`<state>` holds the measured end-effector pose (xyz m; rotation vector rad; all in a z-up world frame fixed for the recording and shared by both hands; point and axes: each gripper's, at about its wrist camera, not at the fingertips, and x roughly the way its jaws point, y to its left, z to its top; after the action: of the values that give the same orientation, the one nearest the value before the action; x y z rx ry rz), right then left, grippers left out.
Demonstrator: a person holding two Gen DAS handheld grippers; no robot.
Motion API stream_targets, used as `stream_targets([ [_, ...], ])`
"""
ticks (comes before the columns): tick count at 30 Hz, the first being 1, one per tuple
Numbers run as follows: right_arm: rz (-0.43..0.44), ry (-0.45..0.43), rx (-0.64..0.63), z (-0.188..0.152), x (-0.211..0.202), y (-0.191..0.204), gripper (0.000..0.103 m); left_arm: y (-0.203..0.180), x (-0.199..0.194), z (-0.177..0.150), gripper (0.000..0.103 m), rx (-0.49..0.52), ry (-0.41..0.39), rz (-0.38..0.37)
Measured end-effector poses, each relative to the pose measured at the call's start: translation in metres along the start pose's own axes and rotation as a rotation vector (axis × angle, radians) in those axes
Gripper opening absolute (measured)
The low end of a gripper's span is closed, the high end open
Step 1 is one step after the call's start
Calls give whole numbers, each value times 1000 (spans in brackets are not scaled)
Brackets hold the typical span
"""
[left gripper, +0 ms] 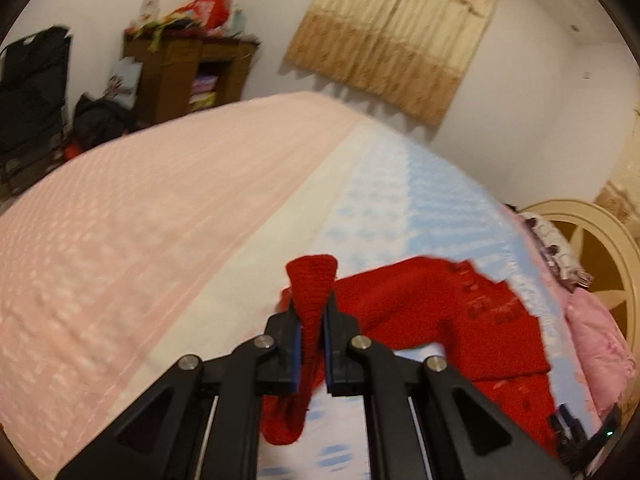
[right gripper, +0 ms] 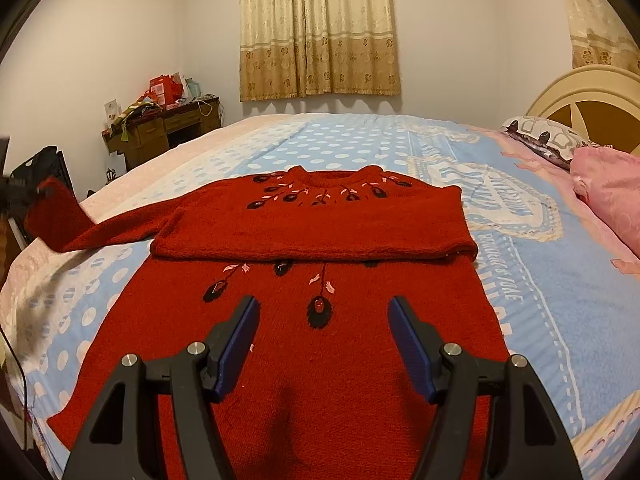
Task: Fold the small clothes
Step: 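Lift the sleeve and fold it across the sweater body with the left tool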
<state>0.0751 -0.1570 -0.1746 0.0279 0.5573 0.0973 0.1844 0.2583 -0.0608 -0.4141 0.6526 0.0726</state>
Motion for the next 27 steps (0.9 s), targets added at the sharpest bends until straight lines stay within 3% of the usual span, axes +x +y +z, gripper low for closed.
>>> stream_targets([
  [7, -4, -19, 20, 3, -5, -6, 68, -71, -11, 25, 8, -3, -37, -192],
  [20, -43, -50, 82, 15, -16, -39, 68, -192, -7, 40, 8, 131, -60, -350],
  [27, -67, -68, 117, 18, -20, -54, 68, -266, 9, 19, 8, 252, -6, -412],
])
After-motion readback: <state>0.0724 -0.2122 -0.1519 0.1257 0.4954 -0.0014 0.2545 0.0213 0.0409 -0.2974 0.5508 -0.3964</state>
